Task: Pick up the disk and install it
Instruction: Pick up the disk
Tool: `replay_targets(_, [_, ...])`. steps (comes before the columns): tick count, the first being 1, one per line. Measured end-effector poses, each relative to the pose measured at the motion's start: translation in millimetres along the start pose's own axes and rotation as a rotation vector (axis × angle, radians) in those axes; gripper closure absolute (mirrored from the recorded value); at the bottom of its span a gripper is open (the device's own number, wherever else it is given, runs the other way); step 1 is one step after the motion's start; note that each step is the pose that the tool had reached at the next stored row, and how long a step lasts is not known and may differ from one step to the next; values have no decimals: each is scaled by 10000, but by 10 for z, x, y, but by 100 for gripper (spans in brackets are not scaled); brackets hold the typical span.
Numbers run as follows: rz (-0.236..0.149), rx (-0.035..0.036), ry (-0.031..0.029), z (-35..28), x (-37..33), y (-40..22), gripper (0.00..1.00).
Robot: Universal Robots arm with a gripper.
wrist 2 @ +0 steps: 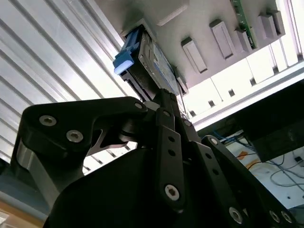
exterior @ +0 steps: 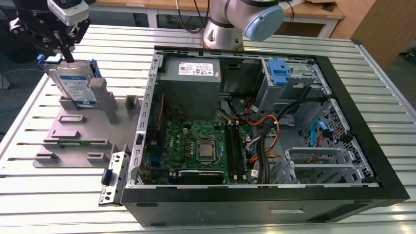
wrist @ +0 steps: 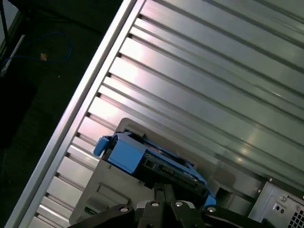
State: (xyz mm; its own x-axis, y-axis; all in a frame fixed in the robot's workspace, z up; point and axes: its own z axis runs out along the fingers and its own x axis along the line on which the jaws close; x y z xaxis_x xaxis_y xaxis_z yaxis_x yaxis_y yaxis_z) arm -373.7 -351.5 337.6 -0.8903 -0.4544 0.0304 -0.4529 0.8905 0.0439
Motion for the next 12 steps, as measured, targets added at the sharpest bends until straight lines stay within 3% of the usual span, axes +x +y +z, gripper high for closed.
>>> replay_targets(12, [-2103, 64, 92, 8, 0, 0, 89])
